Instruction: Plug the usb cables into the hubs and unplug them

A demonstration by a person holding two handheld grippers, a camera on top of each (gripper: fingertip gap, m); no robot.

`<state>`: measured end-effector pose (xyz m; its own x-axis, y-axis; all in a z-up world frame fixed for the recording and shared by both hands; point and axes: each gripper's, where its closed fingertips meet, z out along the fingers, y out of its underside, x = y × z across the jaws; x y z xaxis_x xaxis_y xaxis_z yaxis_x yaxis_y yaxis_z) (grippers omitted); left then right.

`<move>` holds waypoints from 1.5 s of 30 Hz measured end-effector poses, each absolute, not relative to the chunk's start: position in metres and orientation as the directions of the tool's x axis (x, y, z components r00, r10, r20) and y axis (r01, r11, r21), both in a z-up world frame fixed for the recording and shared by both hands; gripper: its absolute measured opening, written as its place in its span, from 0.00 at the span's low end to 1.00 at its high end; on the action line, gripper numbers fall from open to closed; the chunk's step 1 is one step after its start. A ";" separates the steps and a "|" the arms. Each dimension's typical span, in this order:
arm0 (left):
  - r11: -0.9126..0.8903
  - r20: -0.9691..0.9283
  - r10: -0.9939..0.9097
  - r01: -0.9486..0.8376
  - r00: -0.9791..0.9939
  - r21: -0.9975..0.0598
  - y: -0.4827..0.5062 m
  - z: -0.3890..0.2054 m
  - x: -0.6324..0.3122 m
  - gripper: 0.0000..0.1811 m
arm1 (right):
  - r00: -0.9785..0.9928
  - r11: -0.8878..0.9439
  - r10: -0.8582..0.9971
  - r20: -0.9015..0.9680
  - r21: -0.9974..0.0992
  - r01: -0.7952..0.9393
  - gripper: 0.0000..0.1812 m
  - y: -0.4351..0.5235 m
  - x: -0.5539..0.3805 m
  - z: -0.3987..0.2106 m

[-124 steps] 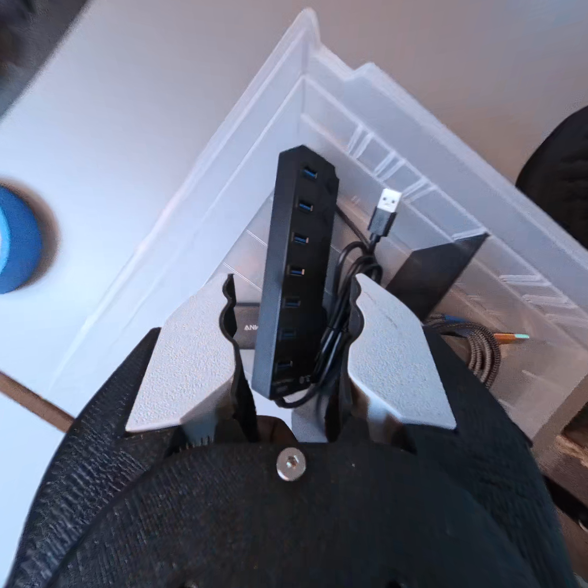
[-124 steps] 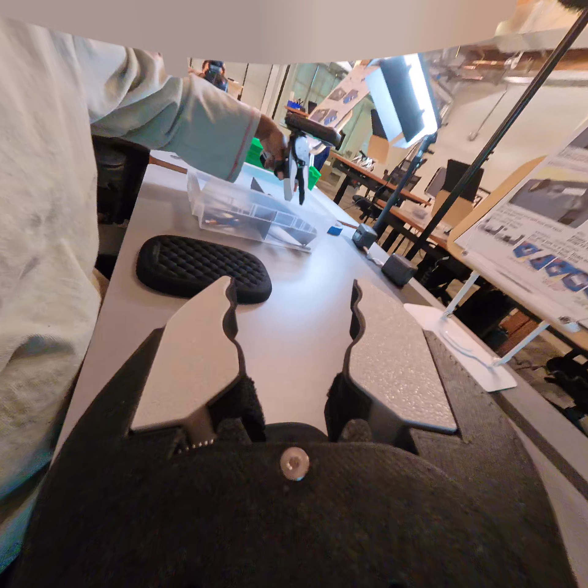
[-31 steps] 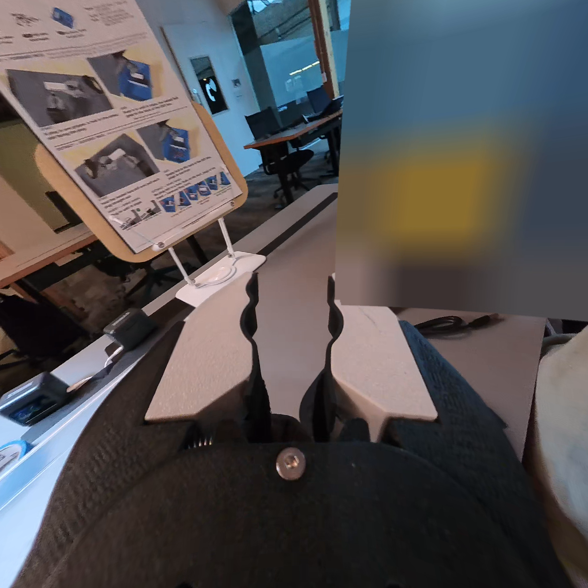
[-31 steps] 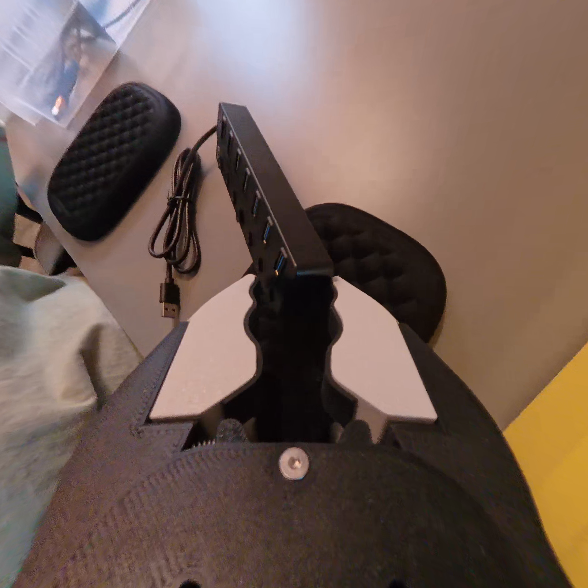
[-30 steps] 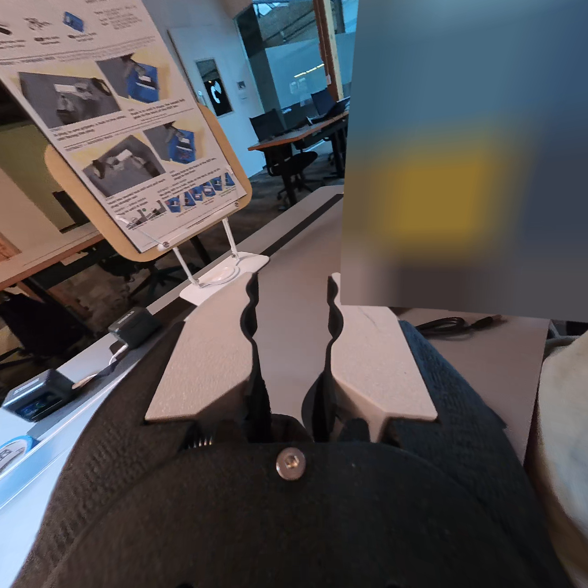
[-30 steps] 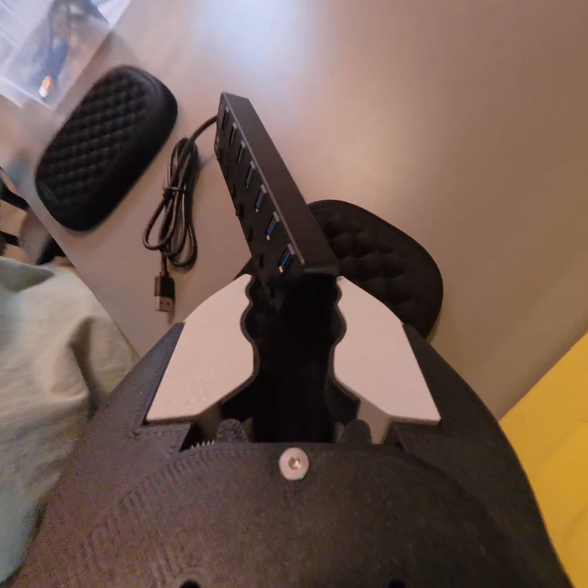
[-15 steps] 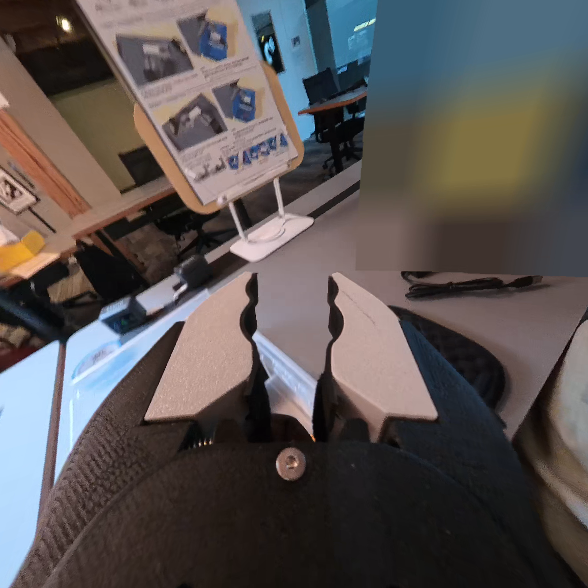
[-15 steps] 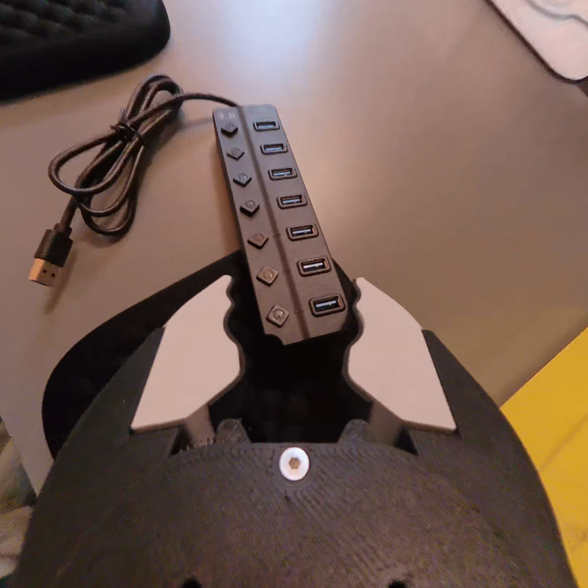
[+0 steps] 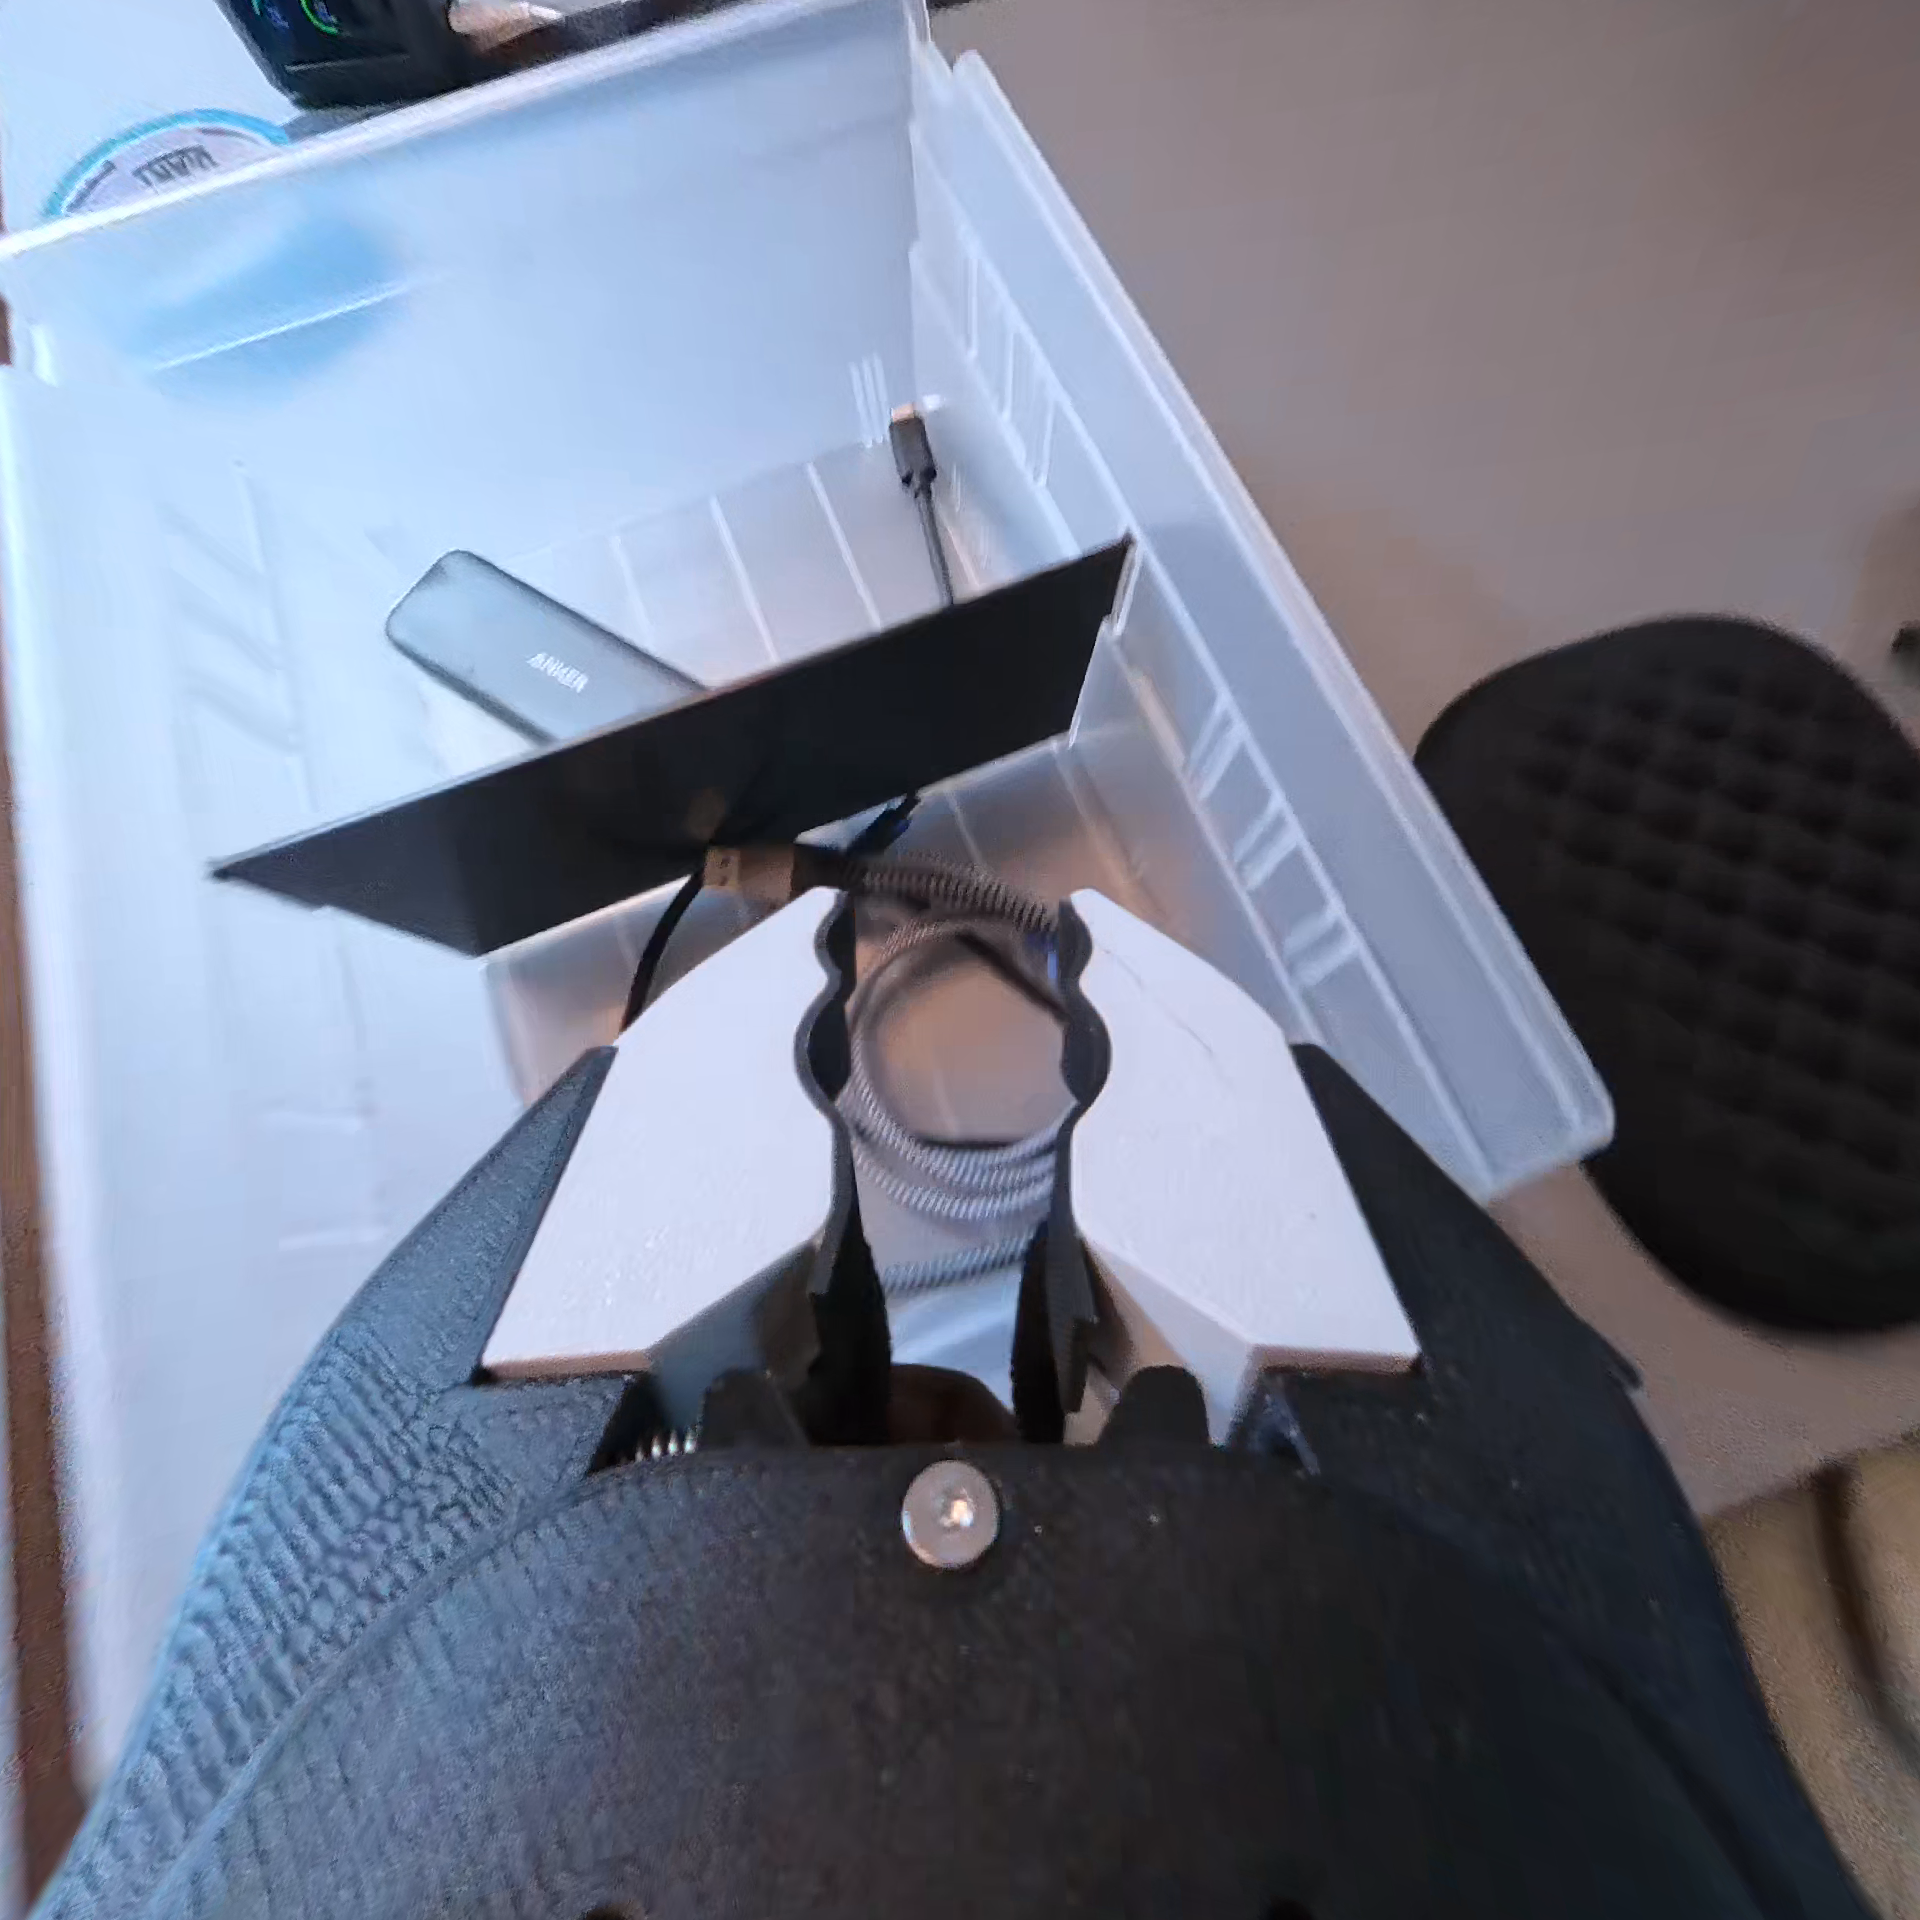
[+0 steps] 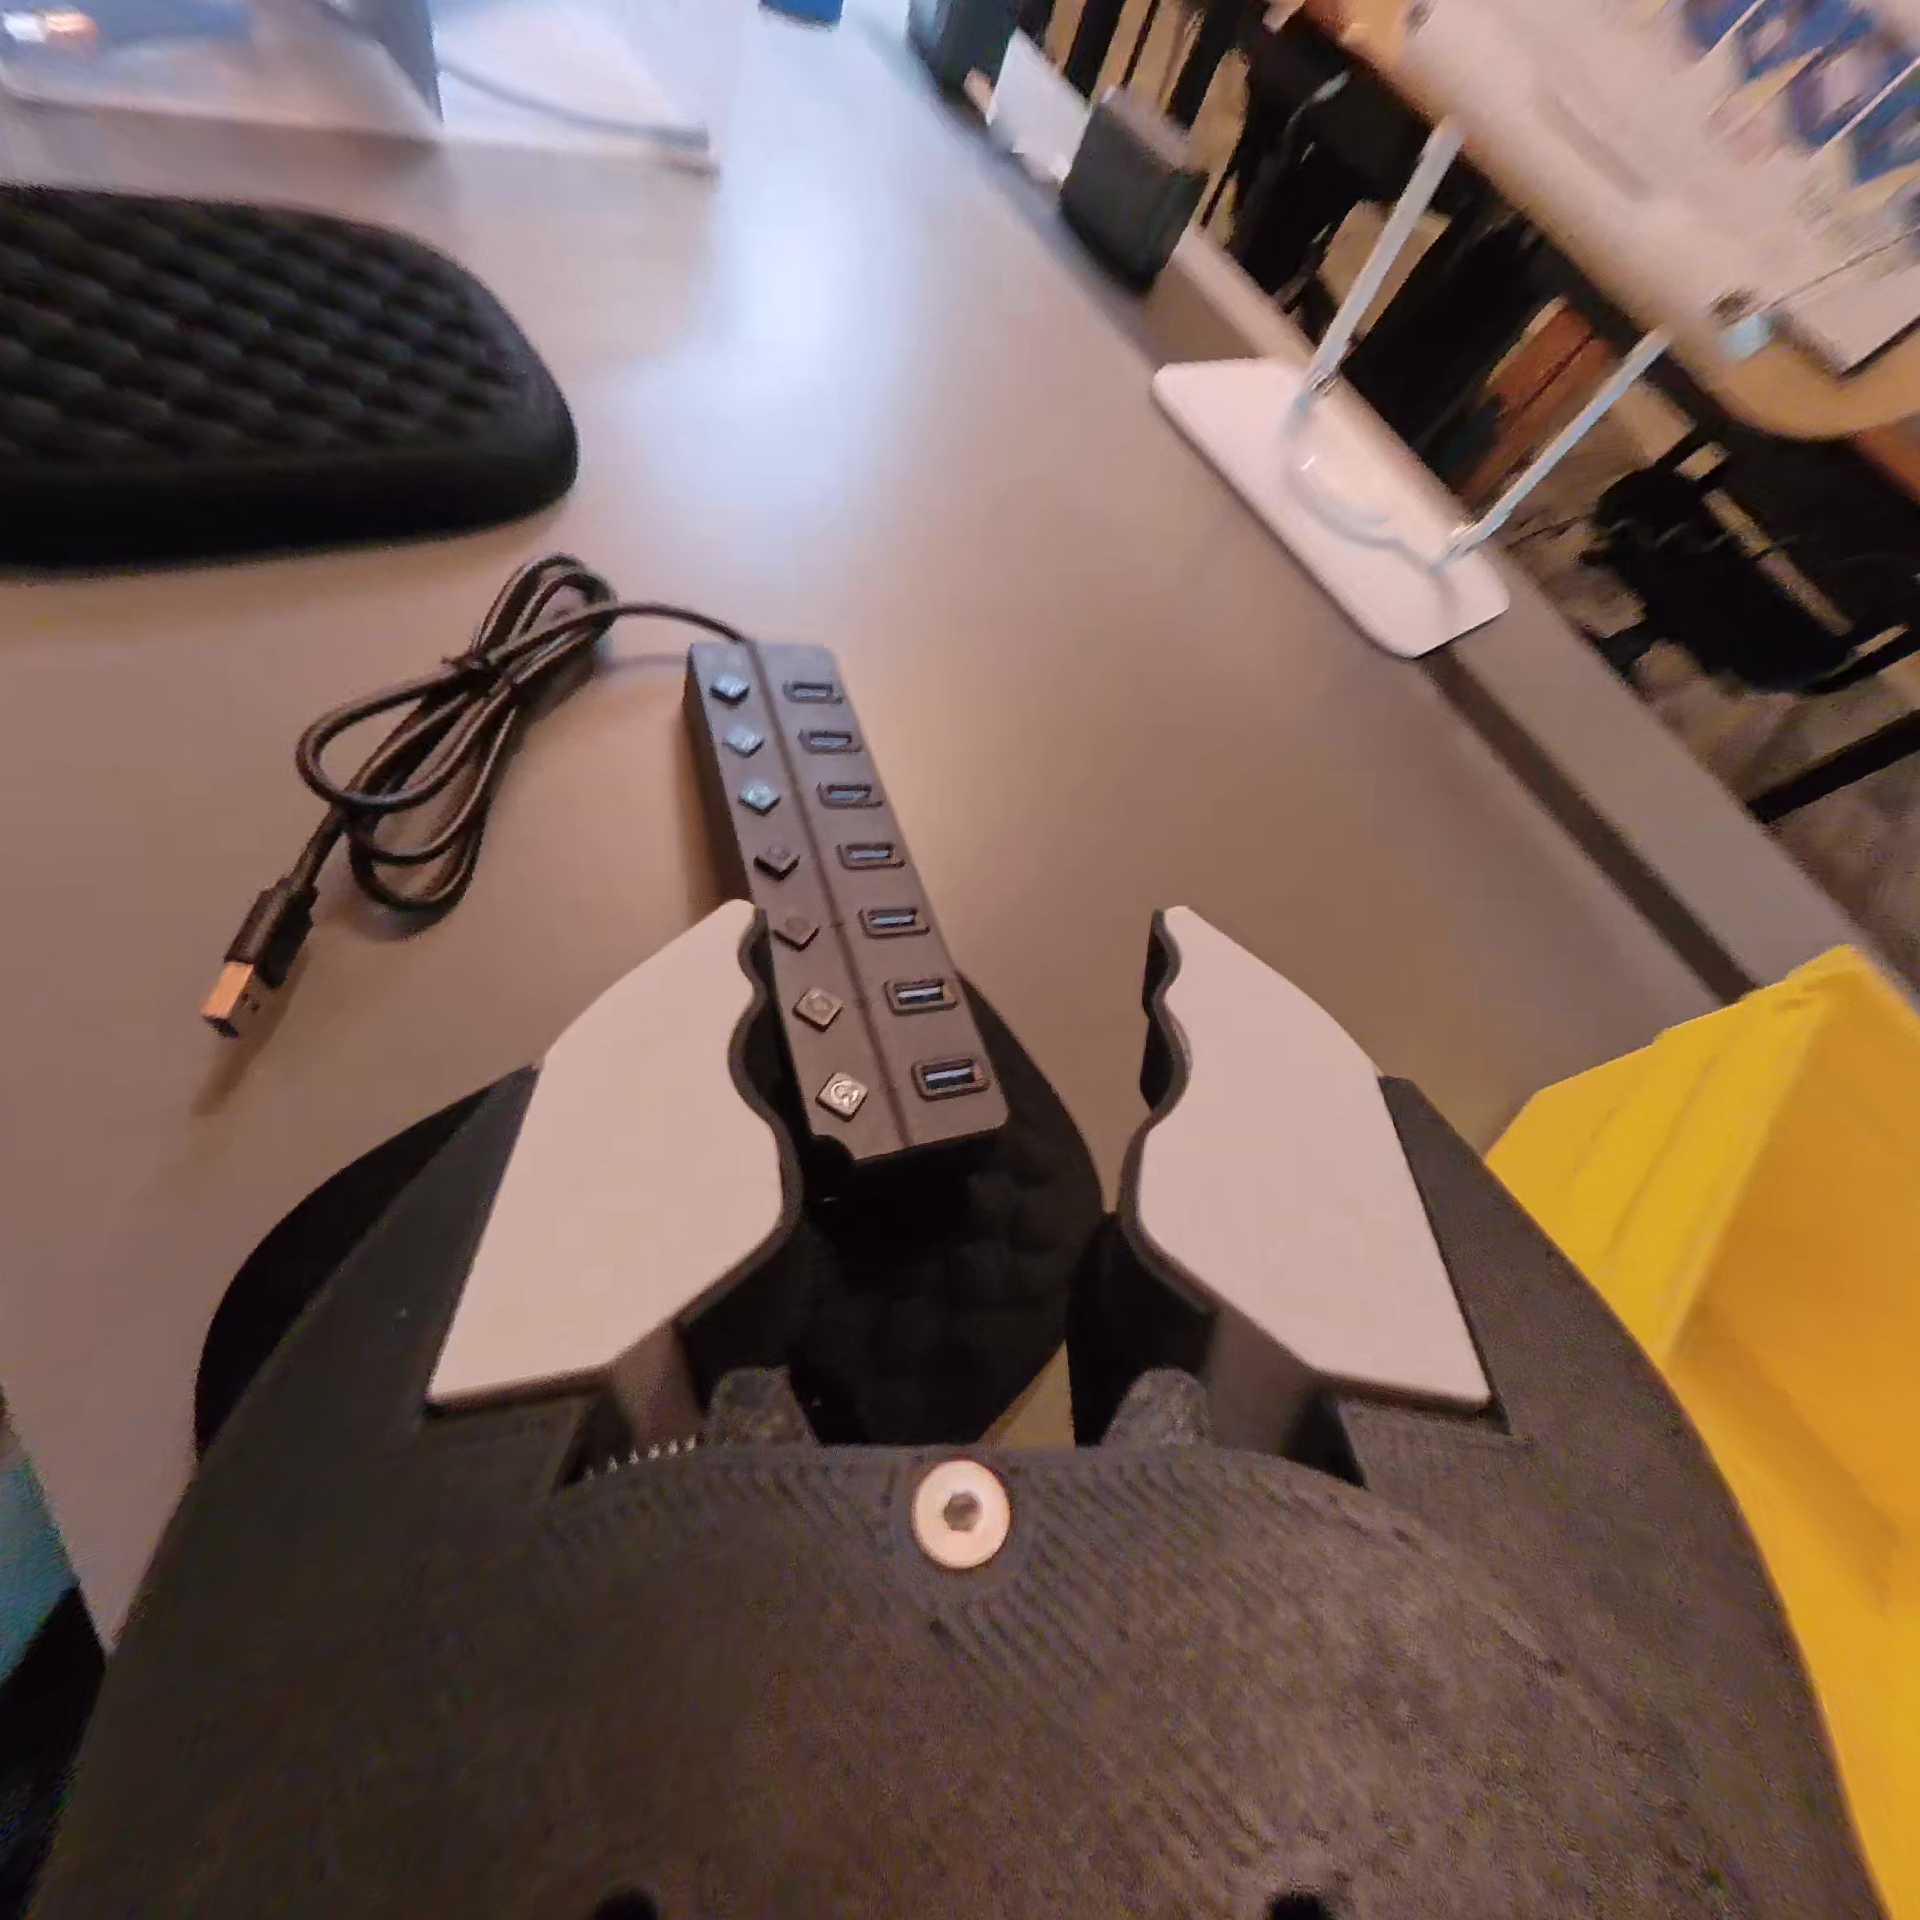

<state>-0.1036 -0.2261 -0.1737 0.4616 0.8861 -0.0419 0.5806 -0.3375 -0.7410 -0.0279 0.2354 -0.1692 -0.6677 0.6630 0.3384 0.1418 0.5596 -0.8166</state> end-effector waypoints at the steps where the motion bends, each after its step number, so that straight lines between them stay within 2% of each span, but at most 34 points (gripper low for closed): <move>1: -0.302 -0.021 0.899 0.584 0.437 -0.753 -0.222 -0.177 -0.111 0.20 | -0.647 0.554 0.673 0.360 -0.824 0.117 0.37 0.236 -0.028 -0.162; 4: -0.244 -0.042 0.951 0.663 0.305 -0.708 -0.232 -0.200 -0.126 0.20 | -0.591 0.565 0.682 0.431 -0.824 0.051 0.36 0.239 -0.028 -0.147; 8: -0.140 0.072 0.964 0.721 0.255 -0.679 -0.220 -0.215 -0.129 0.20 | -0.541 0.607 0.666 0.513 -0.795 -0.007 0.34 0.242 -0.029 -0.138; 12: -0.182 0.017 0.972 0.794 0.235 -0.580 -0.220 -0.233 -0.122 0.20 | -0.517 0.640 0.654 0.552 -0.769 -0.011 0.33 0.246 -0.031 -0.140; 16: -0.266 -0.025 0.953 0.795 0.302 -0.546 -0.215 -0.236 -0.120 0.14 | -0.506 0.651 0.648 0.569 -0.759 -0.020 0.33 0.247 -0.033 -0.142; 18: -0.275 -0.030 0.949 0.773 0.315 -0.571 -0.213 -0.231 -0.118 0.13 | -0.502 0.655 0.647 0.574 -0.755 -0.019 0.32 0.248 -0.033 -0.142; 23: -0.201 -0.018 0.962 0.659 0.274 -0.725 -0.221 -0.186 -0.110 0.09 | -0.478 0.660 0.652 0.588 -0.751 -0.024 0.30 0.253 -0.034 -0.141; 28: -0.139 -0.015 0.959 0.424 0.283 -0.895 -0.225 -0.115 -0.095 0.05 | -0.478 0.665 0.646 0.595 -0.746 -0.029 0.30 0.251 -0.034 -0.142; 31: -0.164 -0.081 0.950 0.259 0.300 -0.952 -0.223 -0.076 -0.084 0.04 | -0.484 0.665 0.638 0.599 -0.745 -0.045 0.29 0.247 -0.033 -0.141; 34: -0.257 -0.224 0.904 0.043 0.364 -0.966 -0.203 -0.040 -0.072 0.03 | -0.500 0.636 0.639 0.584 -0.767 -0.083 0.29 0.239 -0.030 -0.135; 37: -0.434 -0.454 0.819 -0.137 0.351 -0.890 -0.179 -0.016 -0.061 0.03 | -0.530 0.597 0.633 0.564 -0.792 -0.131 0.28 0.227 -0.026 -0.129; 41: -0.639 -0.714 0.634 -0.320 0.297 -0.700 -0.134 -0.005 -0.053 0.03 | -0.605 0.508 0.605 0.518 -0.836 -0.208 0.28 0.200 -0.018 -0.119; 45: -0.725 -0.814 0.462 -0.378 0.352 -0.576 -0.088 -0.026 -0.054 0.03 | -0.706 0.358 0.549 0.448 -0.889 -0.286 0.27 0.163 -0.005 -0.104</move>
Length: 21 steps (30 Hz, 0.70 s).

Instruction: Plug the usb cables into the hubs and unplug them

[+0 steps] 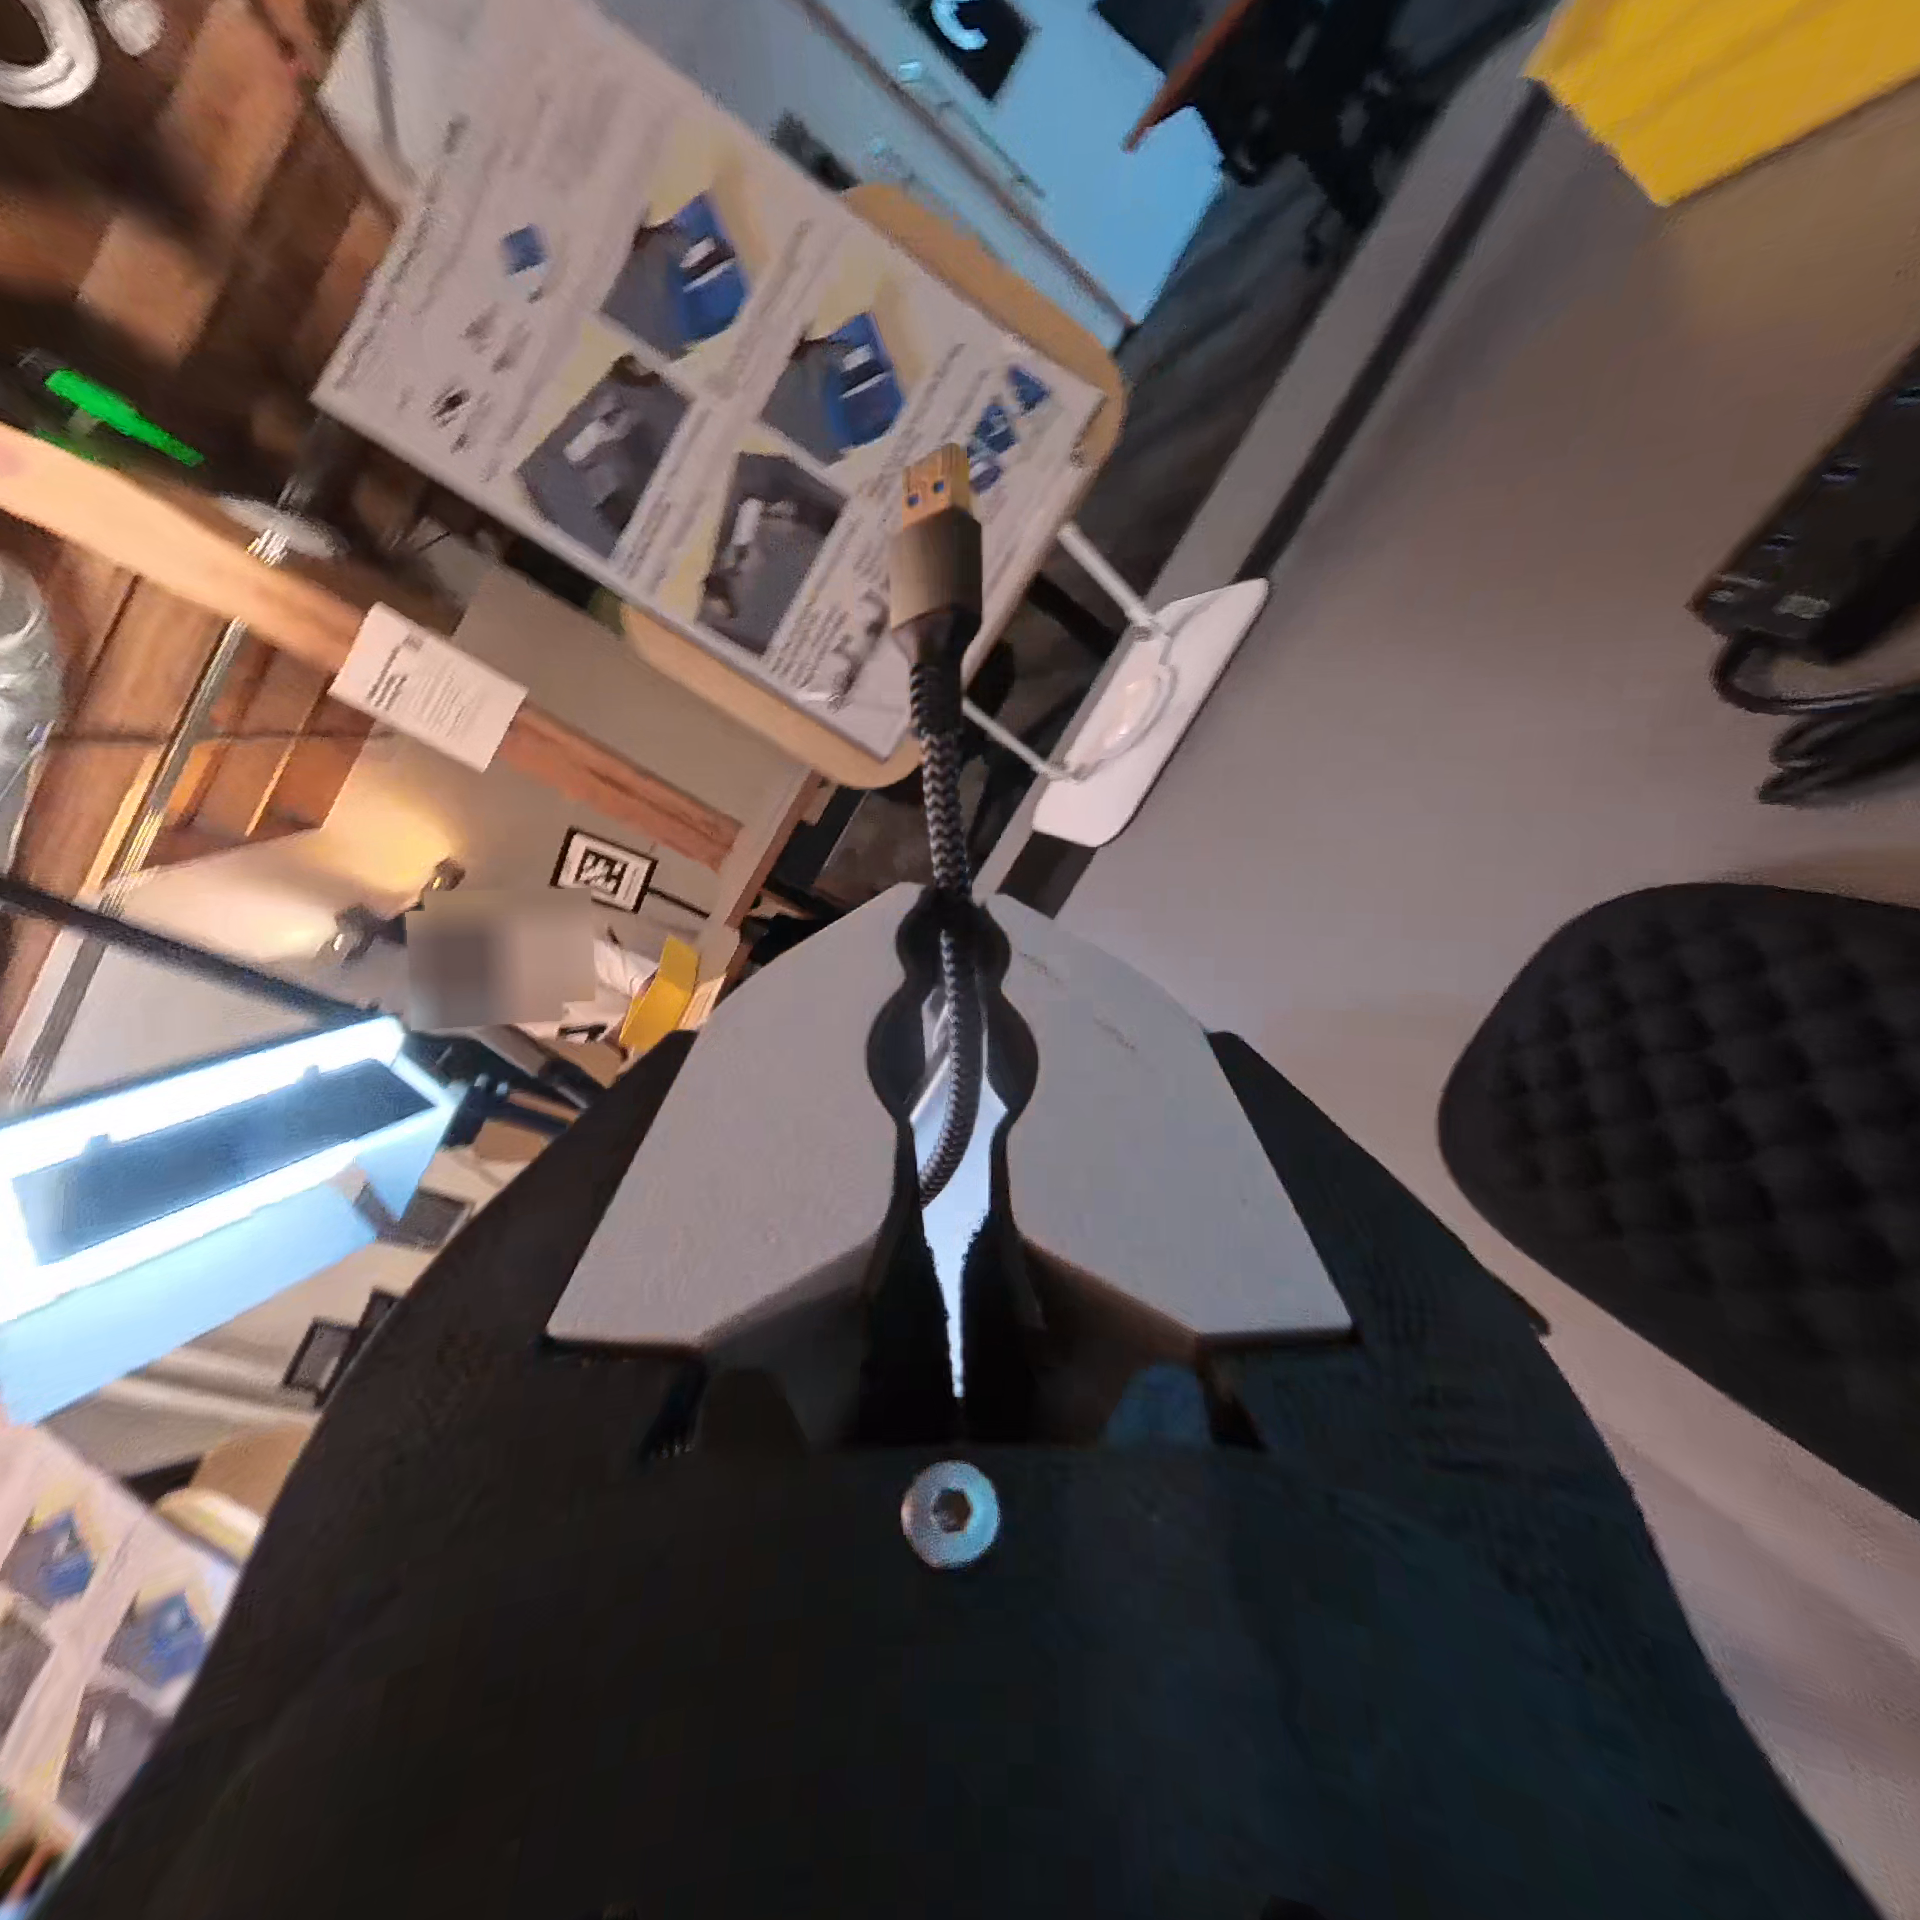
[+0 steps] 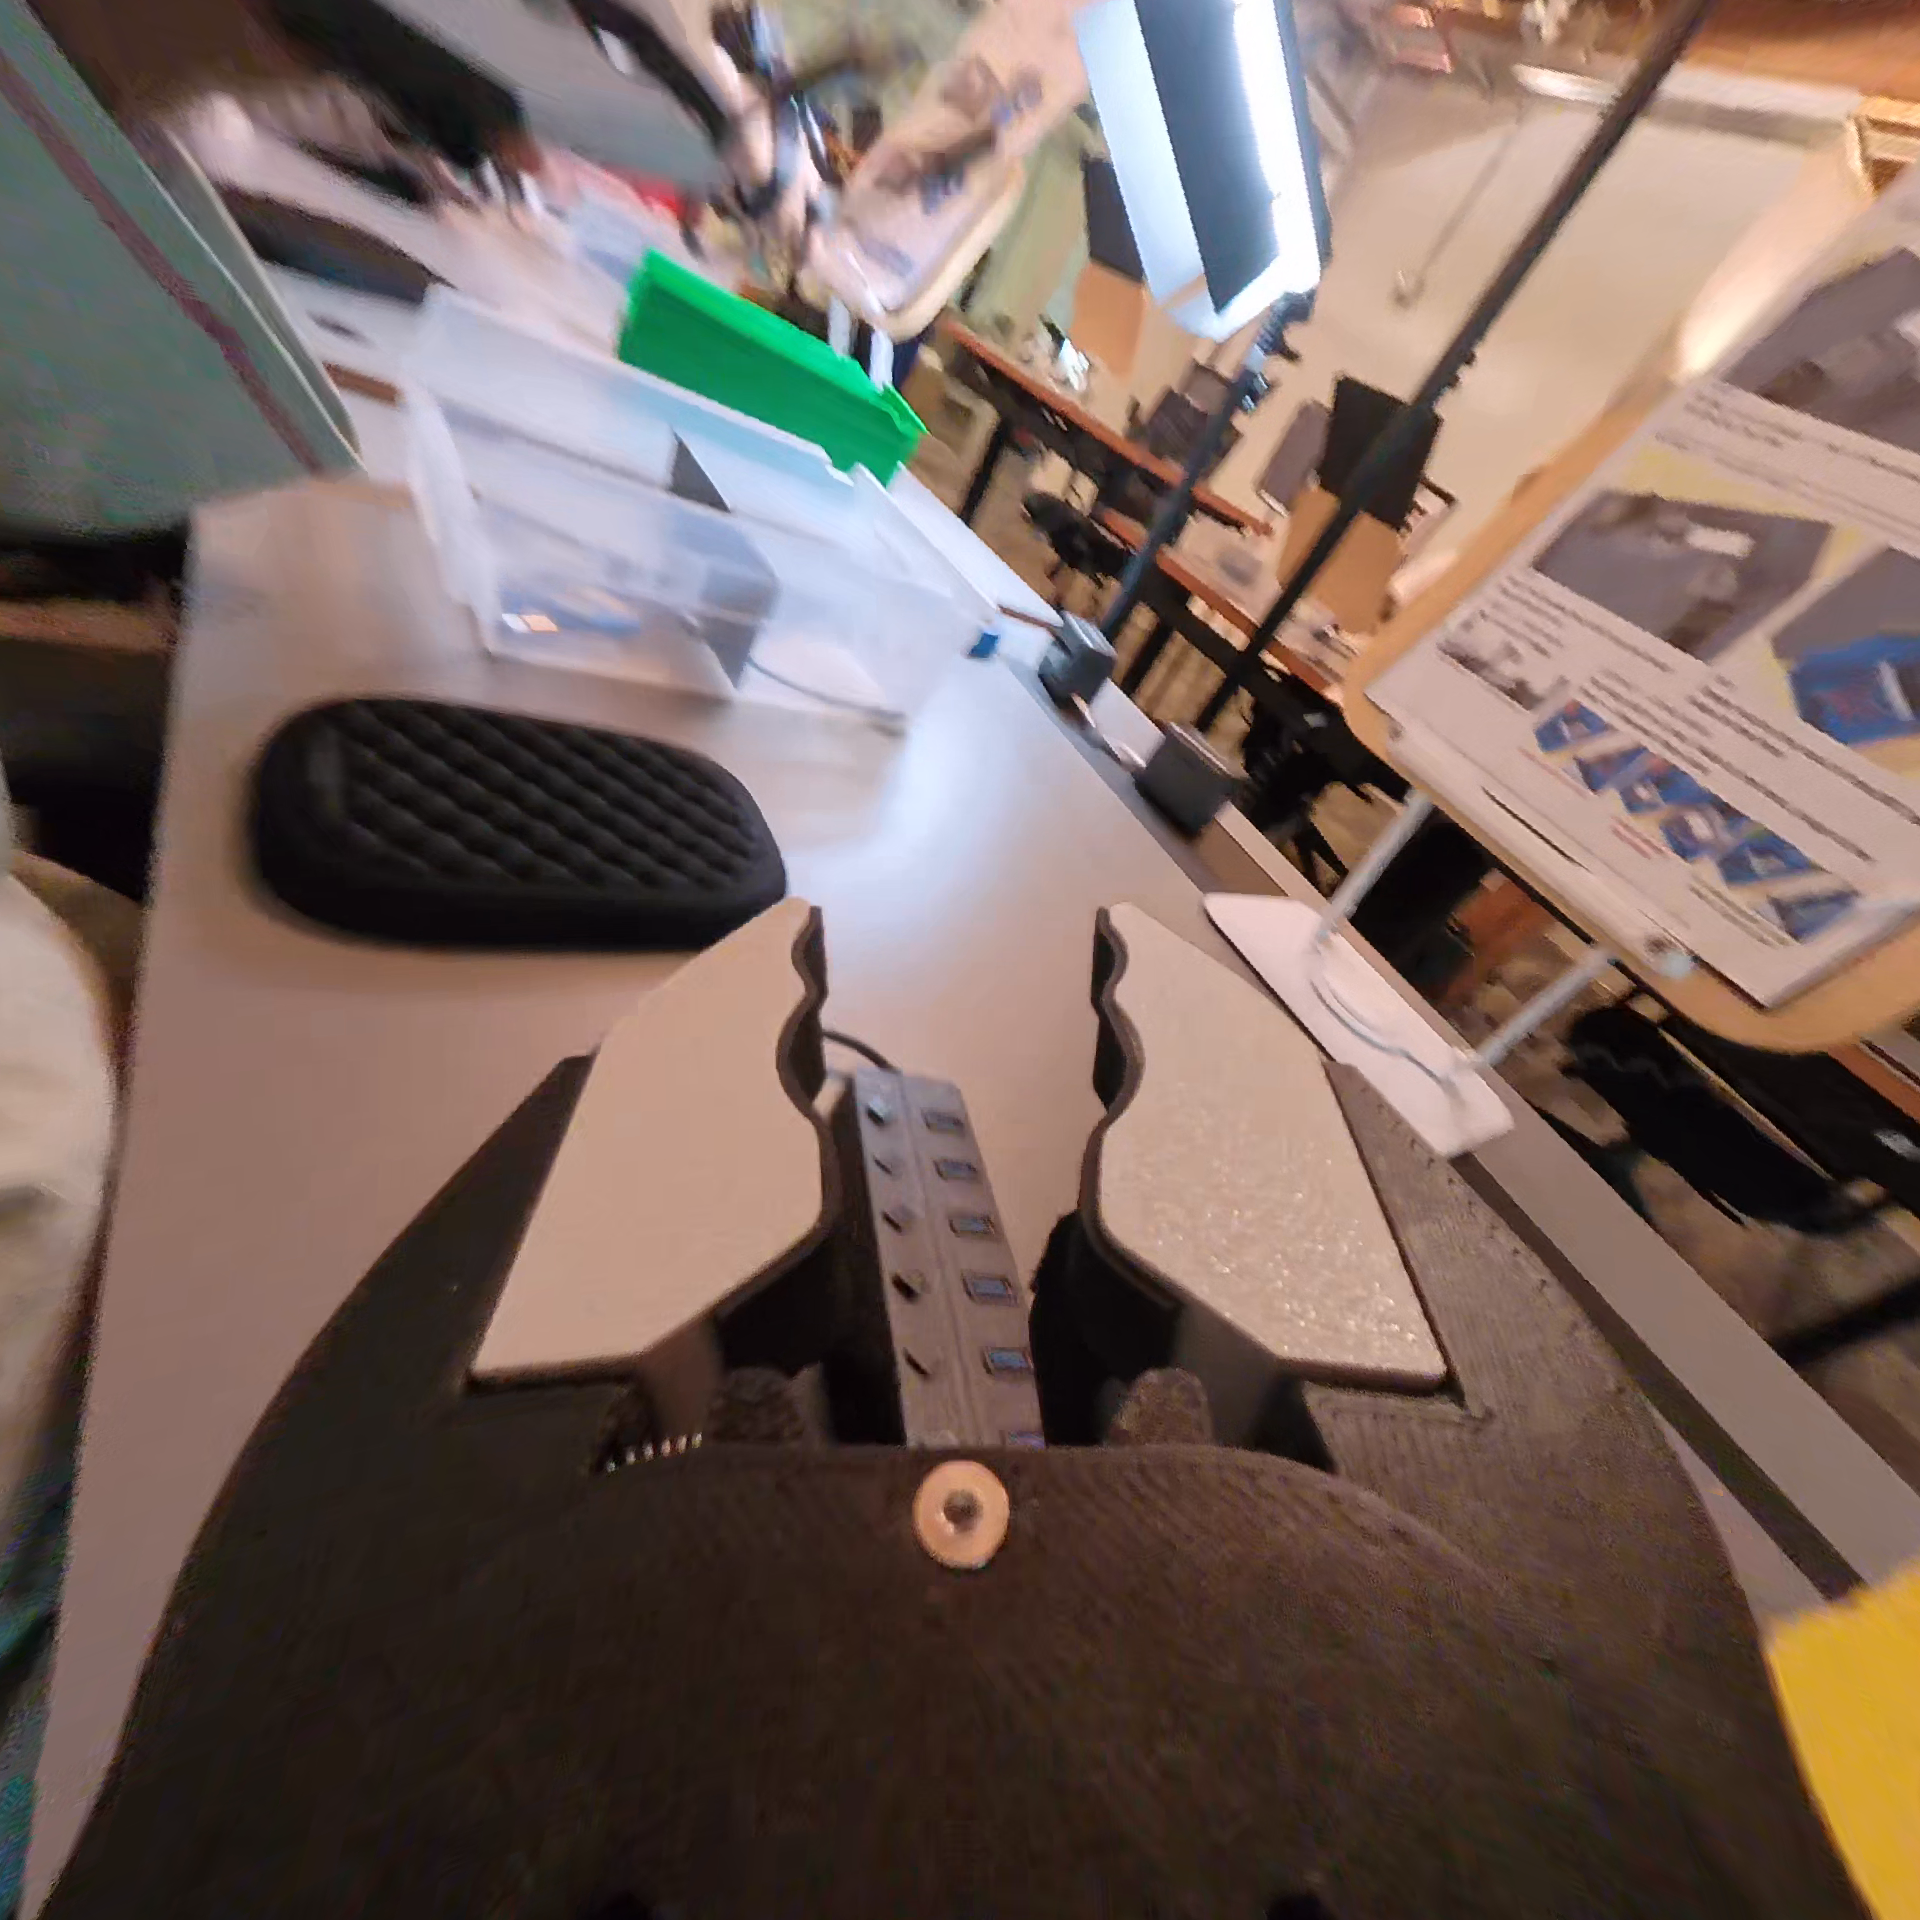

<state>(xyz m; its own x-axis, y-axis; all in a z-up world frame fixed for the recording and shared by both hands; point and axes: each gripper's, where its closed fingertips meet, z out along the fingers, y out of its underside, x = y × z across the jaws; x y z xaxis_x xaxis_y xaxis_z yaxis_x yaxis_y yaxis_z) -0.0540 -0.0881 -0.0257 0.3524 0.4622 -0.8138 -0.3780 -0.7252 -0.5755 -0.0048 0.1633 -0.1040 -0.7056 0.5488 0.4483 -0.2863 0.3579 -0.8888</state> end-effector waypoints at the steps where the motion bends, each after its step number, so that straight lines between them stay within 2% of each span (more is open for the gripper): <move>1: -0.730 -0.822 0.431 -0.392 0.373 -0.560 -0.077 -0.032 -0.054 0.03 | -0.729 0.321 0.532 0.431 -0.899 -0.297 0.27 0.155 -0.002 -0.100; 5: -0.730 -0.829 0.323 -0.437 0.456 -0.525 -0.042 -0.058 -0.051 0.03 | -0.820 0.173 0.441 0.365 -0.931 -0.322 0.25 0.121 0.011 -0.085; 10: -0.689 -0.798 0.260 -0.475 0.543 -0.548 -0.011 -0.082 -0.043 0.04 | -0.873 0.095 0.386 0.297 -0.954 -0.283 0.24 0.092 0.008 -0.076; 14: -0.665 -0.777 0.264 -0.475 0.572 -0.576 -0.002 -0.092 -0.042 0.04 | -0.887 0.136 0.362 0.288 -0.957 -0.255 0.25 0.083 0.009 -0.084; 18: -0.658 -0.776 0.265 -0.481 0.572 -0.579 0.005 -0.097 -0.042 0.03 | -0.851 0.237 0.444 0.282 -0.952 -0.192 0.26 0.109 0.000 -0.101; 21: -0.649 -0.776 0.277 -0.485 0.567 -0.586 0.009 -0.099 -0.044 0.03 | -0.842 0.235 0.491 0.225 -0.964 -0.121 0.26 0.127 -0.001 -0.107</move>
<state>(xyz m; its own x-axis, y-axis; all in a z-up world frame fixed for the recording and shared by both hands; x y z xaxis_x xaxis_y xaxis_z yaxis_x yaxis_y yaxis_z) -0.0441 0.0091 -0.0990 0.5669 0.2772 -0.7758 -0.4847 -0.6492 -0.5862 -0.0010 0.1271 -0.1071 -0.8417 0.4907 0.2255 -0.1212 0.2352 -0.9644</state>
